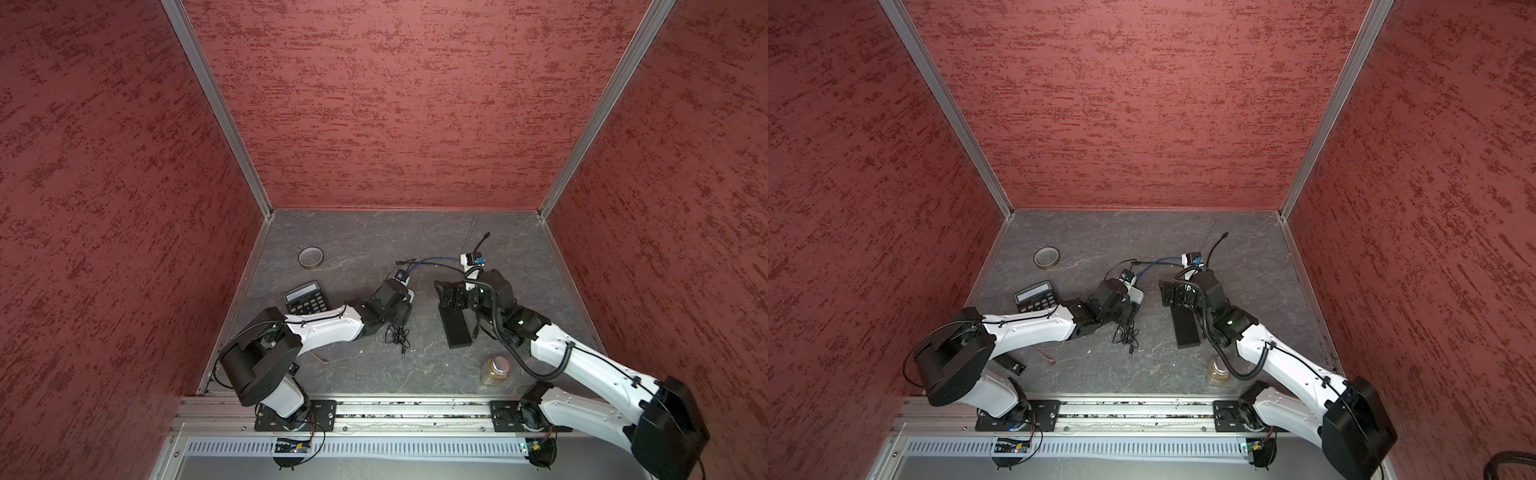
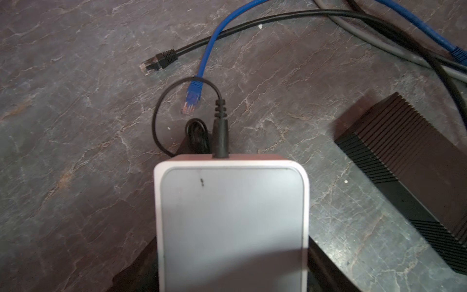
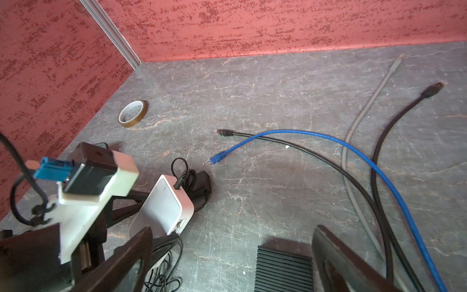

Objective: Insert the plug into the switch port

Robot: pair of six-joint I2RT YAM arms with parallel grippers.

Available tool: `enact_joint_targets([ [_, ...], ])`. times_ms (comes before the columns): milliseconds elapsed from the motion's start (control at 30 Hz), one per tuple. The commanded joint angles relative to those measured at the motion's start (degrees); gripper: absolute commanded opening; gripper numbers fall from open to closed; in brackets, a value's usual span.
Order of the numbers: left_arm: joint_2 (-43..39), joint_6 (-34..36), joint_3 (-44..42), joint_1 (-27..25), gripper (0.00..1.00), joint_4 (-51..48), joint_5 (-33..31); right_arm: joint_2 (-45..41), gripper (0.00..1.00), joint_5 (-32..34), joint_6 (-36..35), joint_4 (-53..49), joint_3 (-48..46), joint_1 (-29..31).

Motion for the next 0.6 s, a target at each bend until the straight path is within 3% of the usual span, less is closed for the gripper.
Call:
enact_joint_targets([
  [0,0.57,-1.17,4.34,-0.96,0.42,-0.31,2.83,0.12,0.99,0.56,0.86,1.23,-0.49,-0.67],
  [233,4.51,-3.68,11.07,-3.56,0.42,-4.89,6.41,-1.13,0.99,4.7,2.07,-1.17,-0.31,-1.6],
  [567,15.03,-11.95,13.59,-6.17,0.39,-7.64,10.25,-5.6,0.99,6.99,1.2,-2.93,-0.91,-2.18],
])
